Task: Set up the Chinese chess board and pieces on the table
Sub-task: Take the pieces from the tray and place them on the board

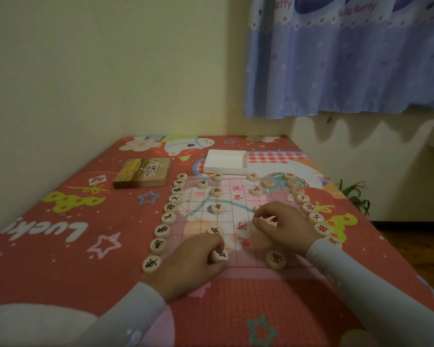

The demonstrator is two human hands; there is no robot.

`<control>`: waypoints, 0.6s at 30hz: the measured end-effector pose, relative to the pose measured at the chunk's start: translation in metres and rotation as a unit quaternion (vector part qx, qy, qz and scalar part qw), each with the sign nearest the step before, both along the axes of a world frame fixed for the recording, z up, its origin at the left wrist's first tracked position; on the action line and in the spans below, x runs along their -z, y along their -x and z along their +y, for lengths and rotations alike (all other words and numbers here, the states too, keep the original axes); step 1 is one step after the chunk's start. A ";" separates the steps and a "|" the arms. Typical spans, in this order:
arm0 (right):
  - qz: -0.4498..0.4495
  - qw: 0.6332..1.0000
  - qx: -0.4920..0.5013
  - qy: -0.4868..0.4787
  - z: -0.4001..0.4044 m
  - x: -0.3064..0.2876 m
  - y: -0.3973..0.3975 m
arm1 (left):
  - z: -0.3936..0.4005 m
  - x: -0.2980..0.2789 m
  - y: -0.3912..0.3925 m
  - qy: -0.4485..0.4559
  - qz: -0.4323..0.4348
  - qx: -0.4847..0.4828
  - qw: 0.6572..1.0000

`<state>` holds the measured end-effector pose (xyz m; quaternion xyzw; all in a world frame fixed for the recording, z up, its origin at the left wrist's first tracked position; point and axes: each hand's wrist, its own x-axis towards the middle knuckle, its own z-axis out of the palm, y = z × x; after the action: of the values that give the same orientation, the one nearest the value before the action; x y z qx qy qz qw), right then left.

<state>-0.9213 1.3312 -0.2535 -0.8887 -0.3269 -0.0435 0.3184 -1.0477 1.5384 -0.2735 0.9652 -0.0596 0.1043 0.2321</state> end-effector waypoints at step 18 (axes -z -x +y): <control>0.002 1.000 -0.017 0.003 0.052 -0.015 -0.039 | 0.074 -0.035 -0.032 0.023 -0.071 -0.159 0.984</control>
<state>-0.8819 1.3829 -0.2383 -0.8841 -0.3417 -0.0356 0.3167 -1.0154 1.6119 -0.2384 0.9471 0.0805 0.2094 0.2297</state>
